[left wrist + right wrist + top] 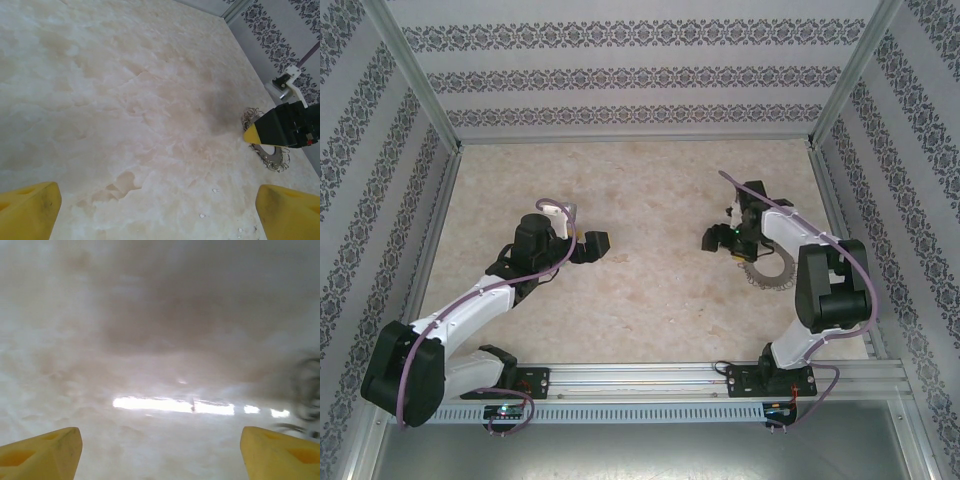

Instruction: Put the keys on the keyring

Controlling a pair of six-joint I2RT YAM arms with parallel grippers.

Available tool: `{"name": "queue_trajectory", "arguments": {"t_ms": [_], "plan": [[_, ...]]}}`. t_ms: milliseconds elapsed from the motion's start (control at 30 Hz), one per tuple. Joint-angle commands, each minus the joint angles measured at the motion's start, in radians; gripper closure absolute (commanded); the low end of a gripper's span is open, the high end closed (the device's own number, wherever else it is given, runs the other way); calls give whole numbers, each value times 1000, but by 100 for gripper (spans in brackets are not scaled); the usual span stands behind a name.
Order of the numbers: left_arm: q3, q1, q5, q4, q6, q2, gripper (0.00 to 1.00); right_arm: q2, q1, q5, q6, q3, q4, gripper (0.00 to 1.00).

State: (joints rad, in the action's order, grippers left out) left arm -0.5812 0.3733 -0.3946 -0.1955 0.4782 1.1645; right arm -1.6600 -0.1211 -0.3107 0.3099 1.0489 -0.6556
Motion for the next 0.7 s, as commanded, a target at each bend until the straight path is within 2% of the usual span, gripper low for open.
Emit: {"name": "queue_trajectory", "arguments": {"t_ms": [0, 133, 267, 433, 533, 667], "plan": [[7, 7, 4, -39, -22, 7, 0, 8, -47, -9, 39, 49, -39, 18], [3, 8, -4, -42, -16, 10, 0, 67, -50, 125, -7, 91, -116, 15], [3, 7, -11, -43, -9, 3, 0, 65, 24, 214, -93, 118, -203, 13], [8, 8, -14, -37, -10, -28, 0, 18, 126, 204, -126, 137, -196, 7], [10, 8, -12, -24, -16, -56, 0, -51, 136, 180, -128, 171, -197, 2], [8, 8, 0, -4, -25, -83, 0, -114, 135, 144, -106, 181, -161, 2]]}}
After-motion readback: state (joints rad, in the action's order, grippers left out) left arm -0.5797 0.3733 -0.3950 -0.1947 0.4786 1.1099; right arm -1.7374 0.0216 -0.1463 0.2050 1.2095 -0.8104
